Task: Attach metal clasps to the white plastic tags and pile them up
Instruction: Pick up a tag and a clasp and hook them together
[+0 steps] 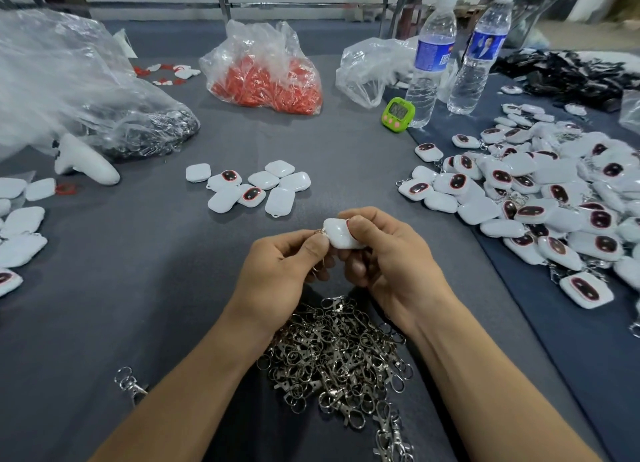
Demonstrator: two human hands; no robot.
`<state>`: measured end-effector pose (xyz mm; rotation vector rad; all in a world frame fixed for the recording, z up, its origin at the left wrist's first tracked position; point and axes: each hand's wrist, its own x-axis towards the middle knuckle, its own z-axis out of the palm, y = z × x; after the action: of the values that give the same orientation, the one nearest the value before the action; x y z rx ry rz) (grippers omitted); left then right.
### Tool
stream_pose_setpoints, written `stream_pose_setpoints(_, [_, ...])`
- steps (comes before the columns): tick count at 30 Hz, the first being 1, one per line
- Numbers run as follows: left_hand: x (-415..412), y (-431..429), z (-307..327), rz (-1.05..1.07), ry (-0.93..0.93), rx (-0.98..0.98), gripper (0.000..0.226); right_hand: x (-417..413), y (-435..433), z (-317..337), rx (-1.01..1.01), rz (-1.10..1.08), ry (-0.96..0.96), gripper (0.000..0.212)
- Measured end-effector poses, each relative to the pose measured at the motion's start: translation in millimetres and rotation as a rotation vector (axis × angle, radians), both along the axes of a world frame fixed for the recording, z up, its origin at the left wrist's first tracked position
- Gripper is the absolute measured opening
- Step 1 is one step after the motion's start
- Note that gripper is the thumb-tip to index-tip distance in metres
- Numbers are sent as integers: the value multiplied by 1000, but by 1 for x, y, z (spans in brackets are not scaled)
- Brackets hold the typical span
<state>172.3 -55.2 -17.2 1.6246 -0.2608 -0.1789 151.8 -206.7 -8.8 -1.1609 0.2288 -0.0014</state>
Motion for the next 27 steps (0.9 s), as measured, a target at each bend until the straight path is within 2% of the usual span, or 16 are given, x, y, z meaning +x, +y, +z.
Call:
stream_pose_setpoints(4, [-3, -1, 3, 39, 5, -98, 25, -2, 1, 0, -27, -1, -33, 15])
stream_pose_setpoints(6, [-2, 1, 2, 101, -91, -30, 24, -3, 1, 0, -71, -19, -63, 16])
stream_pose_setpoints(10, [-1, 12, -2, 105, -458, 372, 16, -4, 1, -1, -173, -60, -111, 16])
stream_pose_setpoints(12, [0, 16, -3, 52, -606, 624, 20, -4, 2, -3, -277, -79, -138, 16])
stream_pose_setpoints(14, [-1, 16, -3, 32, -701, 831, 21, -4, 5, -7, -386, -86, -161, 16])
stream_pose_setpoints(16, [-2, 14, -4, 54, -726, 883, 22, -4, 7, -8, -431, -94, -163, 17])
stream_pose_setpoints(18, [-3, 12, -5, 75, -673, 799, 20, -3, 6, -6, -372, -112, -139, 17])
stream_pose_setpoints(20, [-1, 11, -4, 69, -484, 581, 13, -3, 3, -4, -277, -122, -104, 18])
stream_pose_setpoints(22, [2, 11, -2, 43, -282, 353, 16, -3, 2, -2, -196, -111, -85, 19])
stream_pose_setpoints(24, [4, 10, 0, 7, -167, 215, 23, -3, 1, -1, -116, -89, -66, 21])
stream_pose_setpoints(27, [4, 9, 3, -93, -28, 21, 18, -3, -2, 1, 8, -65, -22, 21])
